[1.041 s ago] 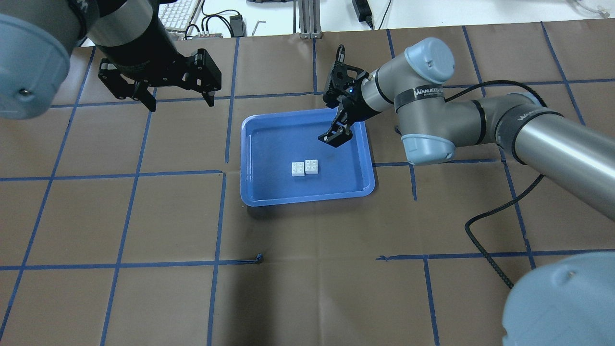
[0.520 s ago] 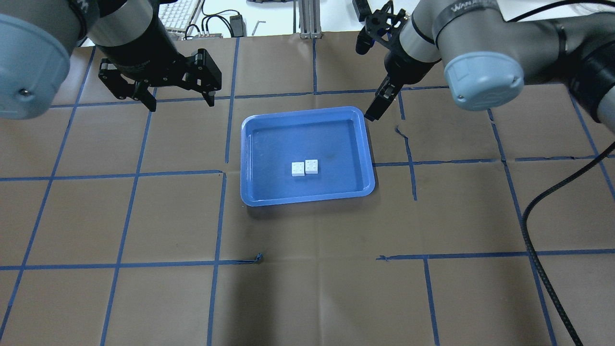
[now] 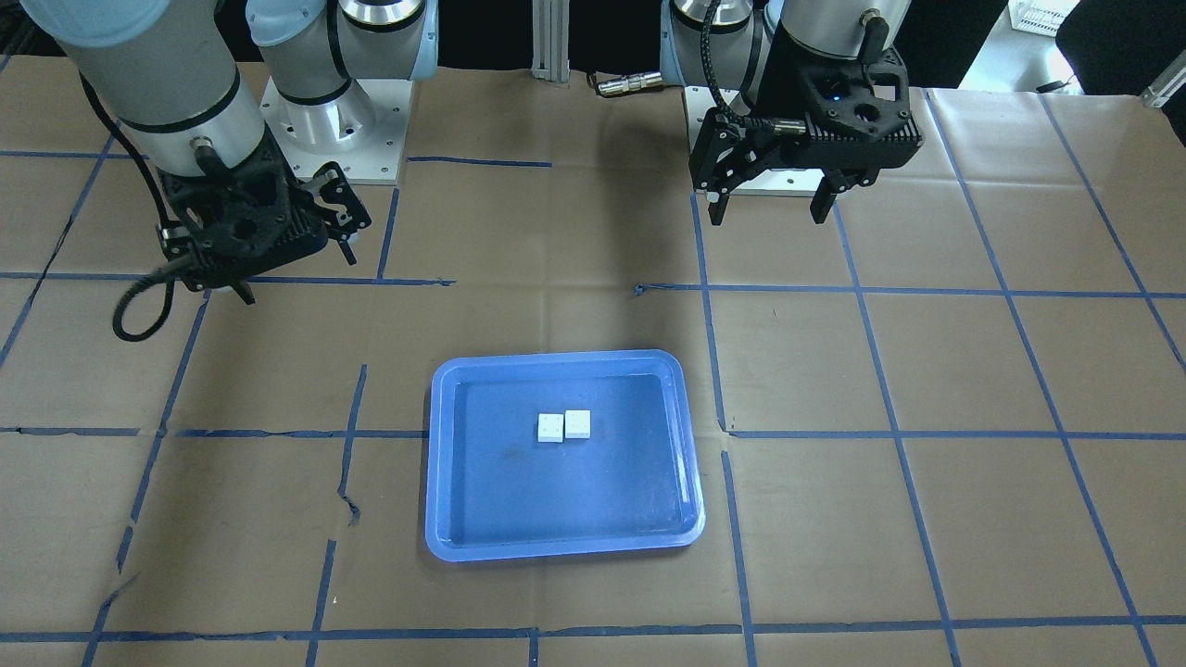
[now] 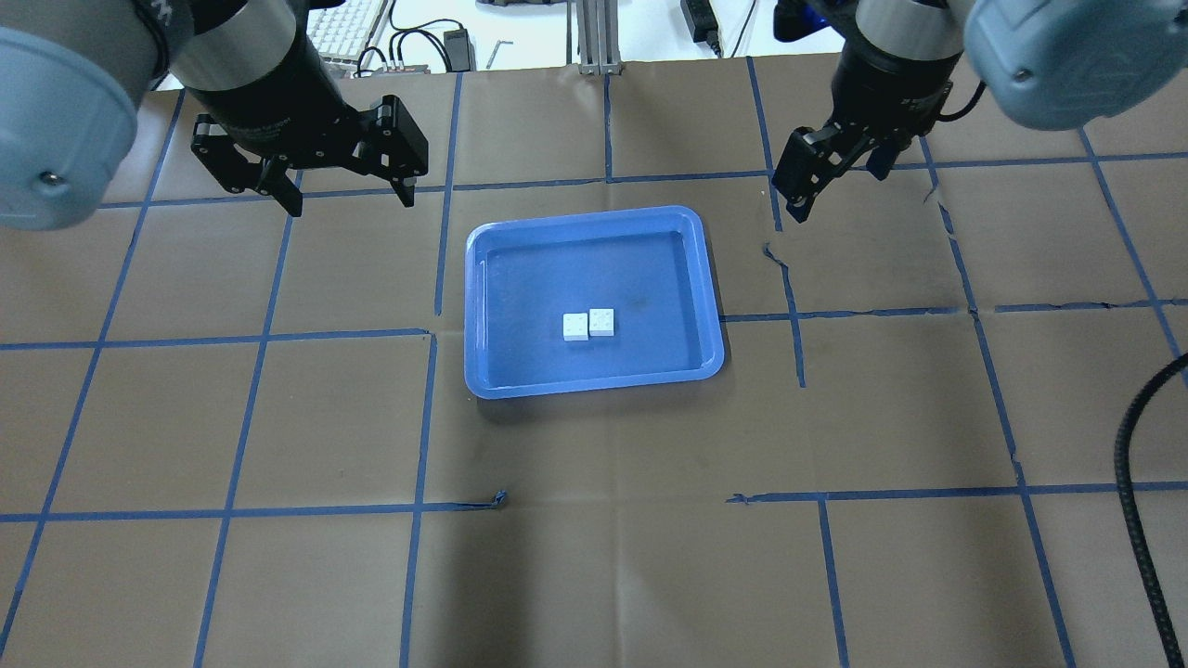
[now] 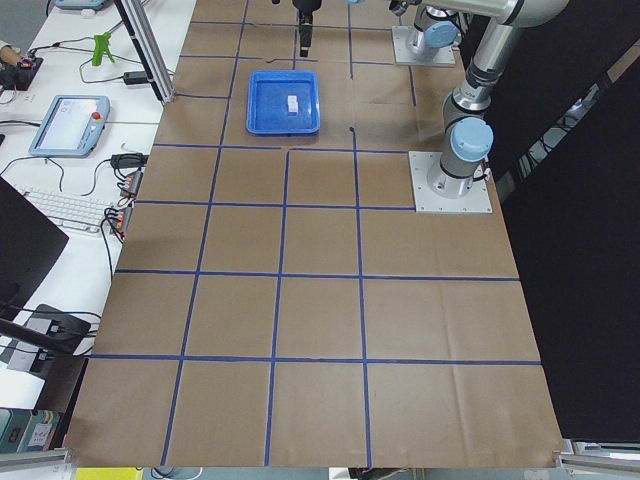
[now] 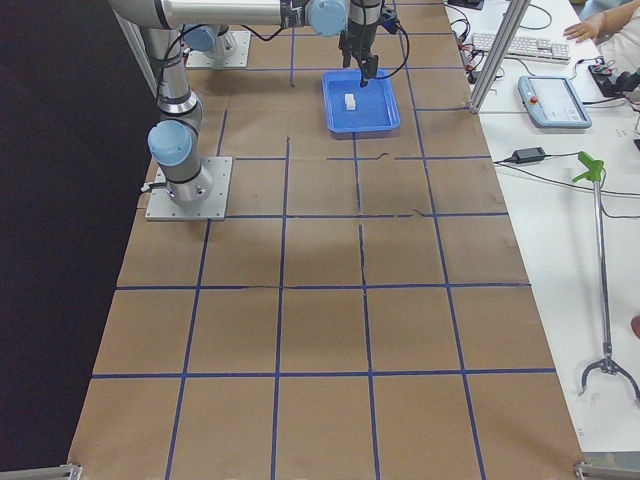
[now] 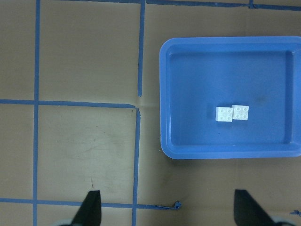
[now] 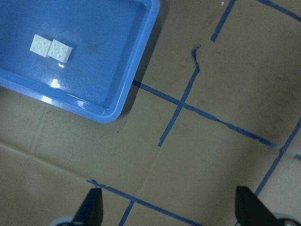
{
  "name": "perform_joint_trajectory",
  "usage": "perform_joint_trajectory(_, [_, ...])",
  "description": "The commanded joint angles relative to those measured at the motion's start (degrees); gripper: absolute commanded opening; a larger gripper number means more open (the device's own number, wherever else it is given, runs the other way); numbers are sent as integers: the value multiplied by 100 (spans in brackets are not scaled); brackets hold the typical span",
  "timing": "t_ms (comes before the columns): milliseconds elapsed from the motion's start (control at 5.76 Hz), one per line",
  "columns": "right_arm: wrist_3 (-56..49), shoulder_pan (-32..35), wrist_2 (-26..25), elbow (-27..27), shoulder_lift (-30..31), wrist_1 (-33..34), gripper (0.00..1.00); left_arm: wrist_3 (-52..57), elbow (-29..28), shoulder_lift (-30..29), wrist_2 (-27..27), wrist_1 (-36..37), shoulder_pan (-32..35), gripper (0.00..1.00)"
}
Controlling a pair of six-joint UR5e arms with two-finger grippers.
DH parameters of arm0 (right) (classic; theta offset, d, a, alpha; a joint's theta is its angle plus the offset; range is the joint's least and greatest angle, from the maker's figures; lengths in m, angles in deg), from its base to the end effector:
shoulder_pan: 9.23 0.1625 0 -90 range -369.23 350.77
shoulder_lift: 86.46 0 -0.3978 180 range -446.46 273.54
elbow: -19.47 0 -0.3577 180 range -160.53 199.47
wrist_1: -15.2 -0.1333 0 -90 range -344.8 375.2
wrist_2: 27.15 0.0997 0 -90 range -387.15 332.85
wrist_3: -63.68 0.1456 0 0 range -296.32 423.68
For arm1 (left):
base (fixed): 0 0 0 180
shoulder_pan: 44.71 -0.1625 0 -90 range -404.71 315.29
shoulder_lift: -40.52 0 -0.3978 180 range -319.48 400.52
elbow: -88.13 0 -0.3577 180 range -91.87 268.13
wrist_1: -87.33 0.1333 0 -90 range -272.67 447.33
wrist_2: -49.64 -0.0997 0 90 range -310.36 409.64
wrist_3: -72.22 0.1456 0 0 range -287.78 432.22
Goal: Assemble white blocks and place on blue tray
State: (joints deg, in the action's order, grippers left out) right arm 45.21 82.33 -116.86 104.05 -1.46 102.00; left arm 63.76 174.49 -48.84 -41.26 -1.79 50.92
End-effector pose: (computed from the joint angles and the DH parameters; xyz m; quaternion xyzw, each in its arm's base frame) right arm 0.1472 -0.4811 0.4111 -0.1738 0.9845 0.0236 0.0061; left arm -0.1760 -0.4496 0.4509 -0.0250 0.9986 -0.0456 0.0023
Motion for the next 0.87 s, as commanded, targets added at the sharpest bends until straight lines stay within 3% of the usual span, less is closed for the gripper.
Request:
perform_joint_trajectory(0, [1307,-111,-46,-3,410,-488,100,2,4,7,2,-9,17,99])
perform_joint_trajectory(694, [1311,-103,-29,103,430,-480,100,64,4,-19,11,53,-17,99])
